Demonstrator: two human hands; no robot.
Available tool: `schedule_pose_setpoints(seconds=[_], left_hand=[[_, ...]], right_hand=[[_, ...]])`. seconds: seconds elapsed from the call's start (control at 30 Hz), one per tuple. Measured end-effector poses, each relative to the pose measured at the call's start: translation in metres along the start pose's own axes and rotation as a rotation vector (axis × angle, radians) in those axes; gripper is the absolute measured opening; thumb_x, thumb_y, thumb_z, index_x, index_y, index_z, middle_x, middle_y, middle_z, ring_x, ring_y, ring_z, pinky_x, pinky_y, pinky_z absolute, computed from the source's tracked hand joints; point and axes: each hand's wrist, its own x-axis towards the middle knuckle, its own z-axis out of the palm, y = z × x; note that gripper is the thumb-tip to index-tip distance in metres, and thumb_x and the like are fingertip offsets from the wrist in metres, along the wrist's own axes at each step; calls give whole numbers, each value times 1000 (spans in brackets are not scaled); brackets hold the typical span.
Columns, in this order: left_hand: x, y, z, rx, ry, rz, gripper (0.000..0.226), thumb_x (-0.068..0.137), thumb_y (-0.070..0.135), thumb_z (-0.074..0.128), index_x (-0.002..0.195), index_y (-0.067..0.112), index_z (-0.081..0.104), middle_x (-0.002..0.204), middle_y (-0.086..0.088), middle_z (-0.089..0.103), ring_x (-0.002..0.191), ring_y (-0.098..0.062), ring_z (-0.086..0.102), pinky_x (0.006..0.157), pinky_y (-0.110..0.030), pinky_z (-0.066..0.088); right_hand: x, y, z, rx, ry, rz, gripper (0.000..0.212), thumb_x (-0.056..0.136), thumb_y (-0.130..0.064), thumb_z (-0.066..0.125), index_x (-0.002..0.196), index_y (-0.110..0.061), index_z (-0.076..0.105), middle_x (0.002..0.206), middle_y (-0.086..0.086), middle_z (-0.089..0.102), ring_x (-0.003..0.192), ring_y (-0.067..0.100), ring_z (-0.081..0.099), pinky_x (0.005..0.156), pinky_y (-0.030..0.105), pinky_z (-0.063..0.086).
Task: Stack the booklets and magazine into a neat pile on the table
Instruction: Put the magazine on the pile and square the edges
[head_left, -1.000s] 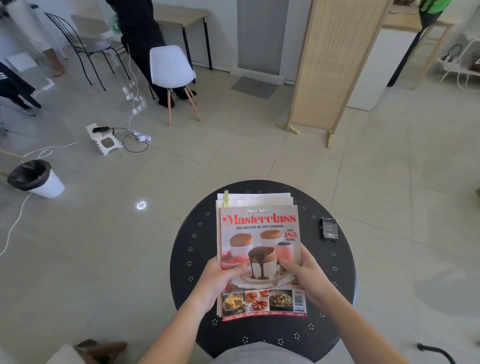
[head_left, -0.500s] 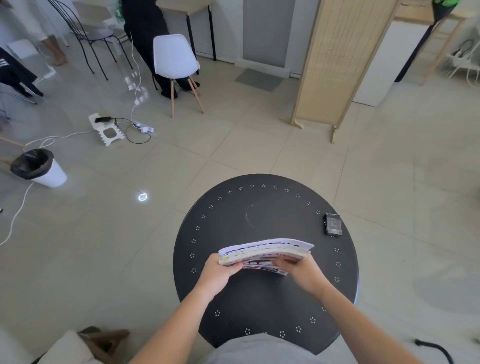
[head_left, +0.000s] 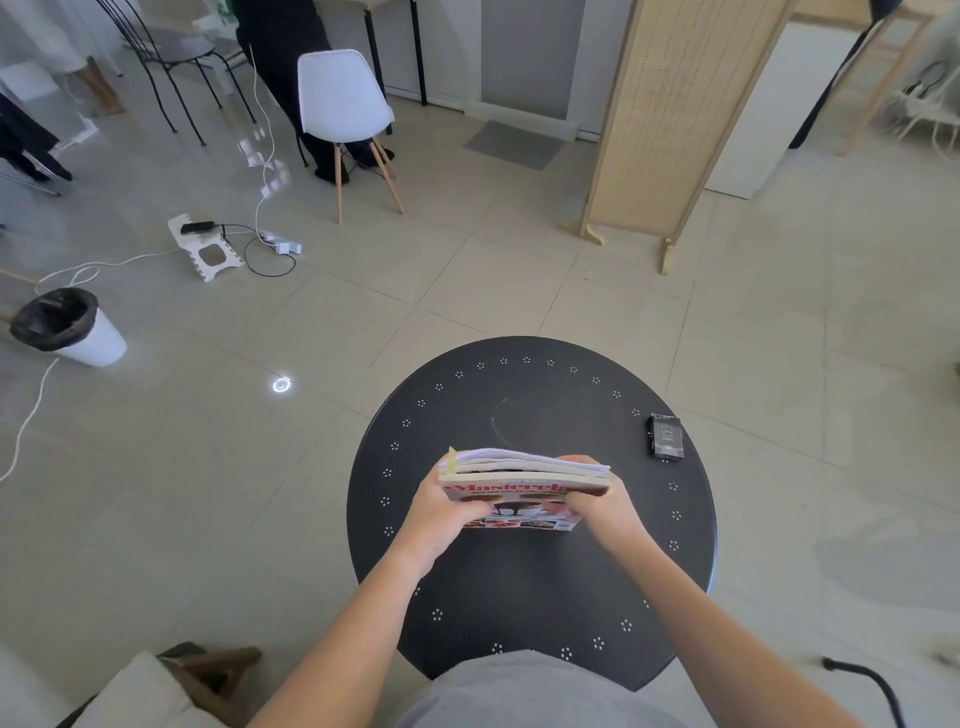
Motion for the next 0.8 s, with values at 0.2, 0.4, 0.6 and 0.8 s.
schedule_pose_setpoints(seconds=[0.2,0.4,0.6,0.8], left_hand=[[2,3,5,-37,72,5,45,83,0,83,120,25,78,111,5,83,110,-11,77,95,-32,62],[10,-4,9,-42,111,-59,42,83,-7,74,116,18,79,107,3,84,105,-9,78,84,-20,60],[19,-21,6,17,71,-80,48,85,-9,70,122,20,81,111,9,85,109,-5,77,86,-14,58],[32,-45,-1,157,54,-81,45,93,-3,71,133,19,76,123,10,80,116,-6,74,101,-21,58]], right_hand=[[4,12,4,46,48,24,53,63,-5,55,111,-9,77,97,1,84,91,14,79,81,32,62],[13,33,2,-33,22,35,44,66,-5,66,105,-16,83,104,4,86,104,24,81,98,45,62],[22,54,0,-218,24,87,42,83,2,72,96,-37,79,102,-5,85,100,14,79,99,42,61],[33,71,-5,-318,-4,78,32,86,-16,83,115,-27,79,113,-8,82,107,11,77,101,41,60]])
